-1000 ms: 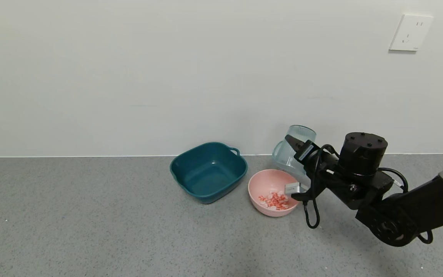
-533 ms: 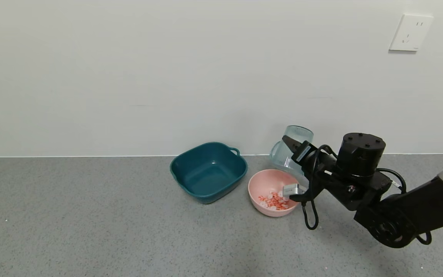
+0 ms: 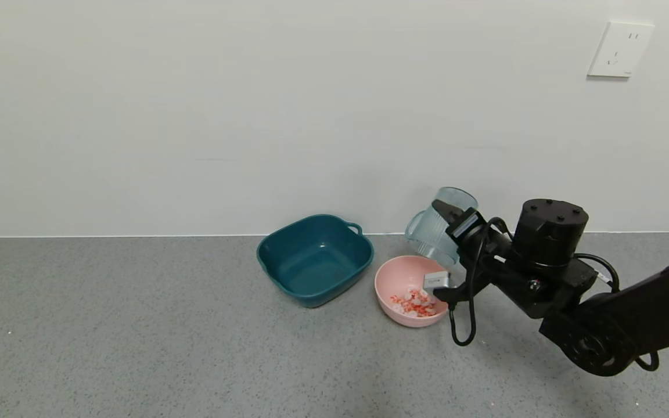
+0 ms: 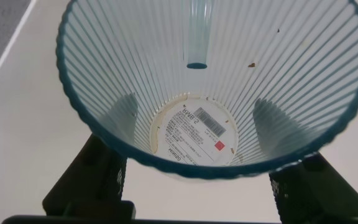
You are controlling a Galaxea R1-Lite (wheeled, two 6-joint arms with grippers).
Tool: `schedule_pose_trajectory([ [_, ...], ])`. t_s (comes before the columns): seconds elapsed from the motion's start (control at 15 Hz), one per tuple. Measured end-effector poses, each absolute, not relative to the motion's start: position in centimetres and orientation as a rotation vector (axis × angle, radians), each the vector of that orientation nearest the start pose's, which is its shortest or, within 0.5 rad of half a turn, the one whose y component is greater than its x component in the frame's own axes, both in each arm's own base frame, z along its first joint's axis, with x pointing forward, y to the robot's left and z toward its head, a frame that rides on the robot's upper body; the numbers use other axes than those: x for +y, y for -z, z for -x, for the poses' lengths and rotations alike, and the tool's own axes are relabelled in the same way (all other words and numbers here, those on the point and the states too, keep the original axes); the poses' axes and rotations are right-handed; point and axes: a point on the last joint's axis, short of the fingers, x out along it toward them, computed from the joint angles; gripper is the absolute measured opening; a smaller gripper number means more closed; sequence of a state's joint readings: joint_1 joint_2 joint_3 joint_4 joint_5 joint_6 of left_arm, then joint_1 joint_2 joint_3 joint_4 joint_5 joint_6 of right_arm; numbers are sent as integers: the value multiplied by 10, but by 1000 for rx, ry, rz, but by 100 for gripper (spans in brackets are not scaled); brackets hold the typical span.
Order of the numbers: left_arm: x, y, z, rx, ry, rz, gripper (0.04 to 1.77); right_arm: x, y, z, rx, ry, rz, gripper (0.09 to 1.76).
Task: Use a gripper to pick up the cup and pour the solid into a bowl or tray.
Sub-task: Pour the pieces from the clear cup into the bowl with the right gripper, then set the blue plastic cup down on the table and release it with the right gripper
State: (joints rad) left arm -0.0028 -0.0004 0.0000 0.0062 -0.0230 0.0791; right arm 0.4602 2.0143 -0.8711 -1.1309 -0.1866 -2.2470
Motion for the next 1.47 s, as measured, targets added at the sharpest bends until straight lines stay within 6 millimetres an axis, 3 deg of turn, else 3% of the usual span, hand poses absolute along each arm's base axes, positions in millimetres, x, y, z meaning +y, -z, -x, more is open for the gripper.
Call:
schedule_pose_trajectory([
  [0.53, 0, -75, 23, 4, 26, -79, 172, 151, -137, -314, -73, -134, 1885, 131],
  [1.47, 0, -75, 23, 5, 26, -79, 172, 140, -129, -290, 115, -30, 1115, 131],
])
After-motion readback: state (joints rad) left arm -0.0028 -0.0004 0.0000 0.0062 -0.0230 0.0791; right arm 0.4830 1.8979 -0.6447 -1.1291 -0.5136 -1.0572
